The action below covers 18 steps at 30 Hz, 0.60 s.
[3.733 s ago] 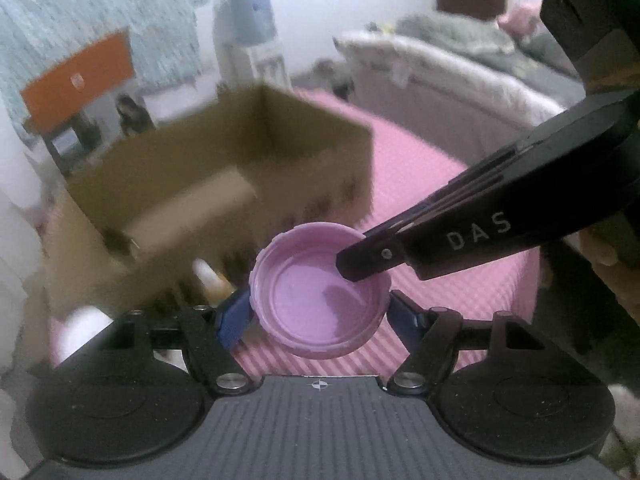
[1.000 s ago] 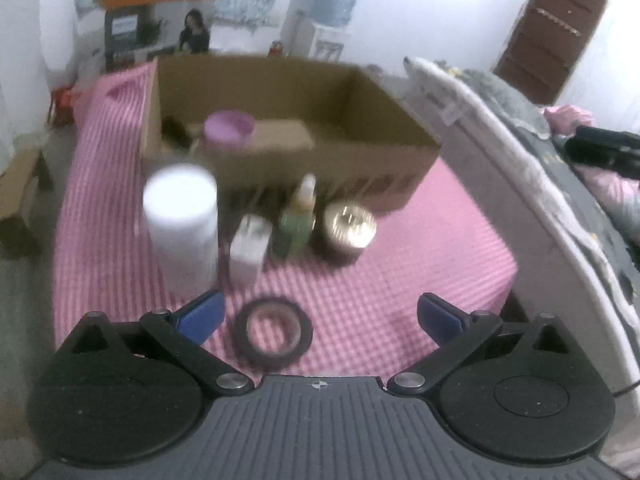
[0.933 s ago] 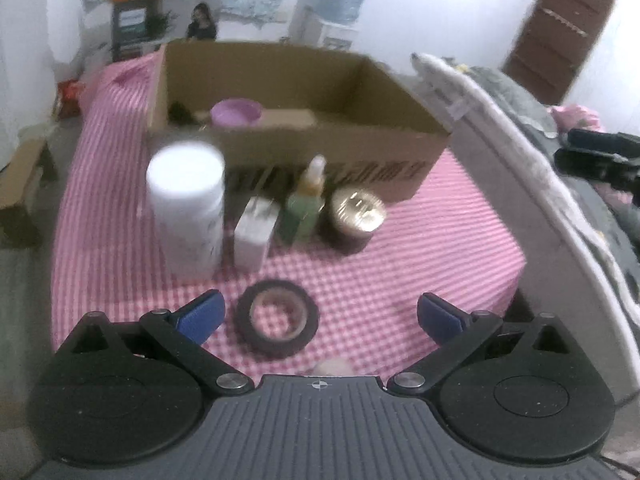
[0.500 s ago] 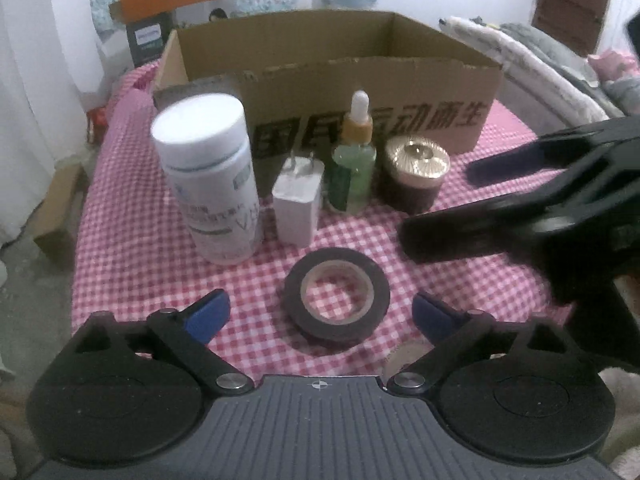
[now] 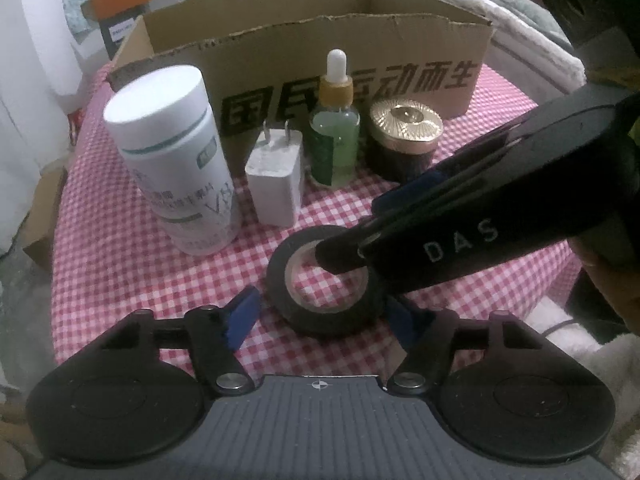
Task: Organize rigid objects
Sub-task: 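Grasp the black tape roll with the right gripper while the left gripper steadies it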
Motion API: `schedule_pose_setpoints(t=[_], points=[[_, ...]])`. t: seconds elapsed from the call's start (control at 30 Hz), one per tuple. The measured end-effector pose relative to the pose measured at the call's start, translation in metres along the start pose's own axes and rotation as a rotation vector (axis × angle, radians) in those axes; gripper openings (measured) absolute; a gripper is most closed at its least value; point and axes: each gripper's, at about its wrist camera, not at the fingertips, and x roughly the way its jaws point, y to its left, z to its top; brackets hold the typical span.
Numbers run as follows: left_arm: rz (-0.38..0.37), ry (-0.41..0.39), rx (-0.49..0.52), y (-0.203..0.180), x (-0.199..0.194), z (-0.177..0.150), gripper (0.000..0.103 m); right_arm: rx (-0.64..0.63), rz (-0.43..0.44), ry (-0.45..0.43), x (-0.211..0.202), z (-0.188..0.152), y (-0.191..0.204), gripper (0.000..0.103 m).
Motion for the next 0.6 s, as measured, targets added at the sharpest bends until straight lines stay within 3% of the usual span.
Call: schedule_pose_setpoints(t=[0.37,0.6], points=[[-0.004,-0.018,0.003,-0.003,0.000,0.000,0.066,-0.108,-0.019,0.008,0.013,-0.003,0.017,0.021],[0.019,-0.040,0.030,-0.012,-0.010,-0.002,0.065,-0.096,-0.019,-0.007,0.008,-0.005,0.020,0.020]])
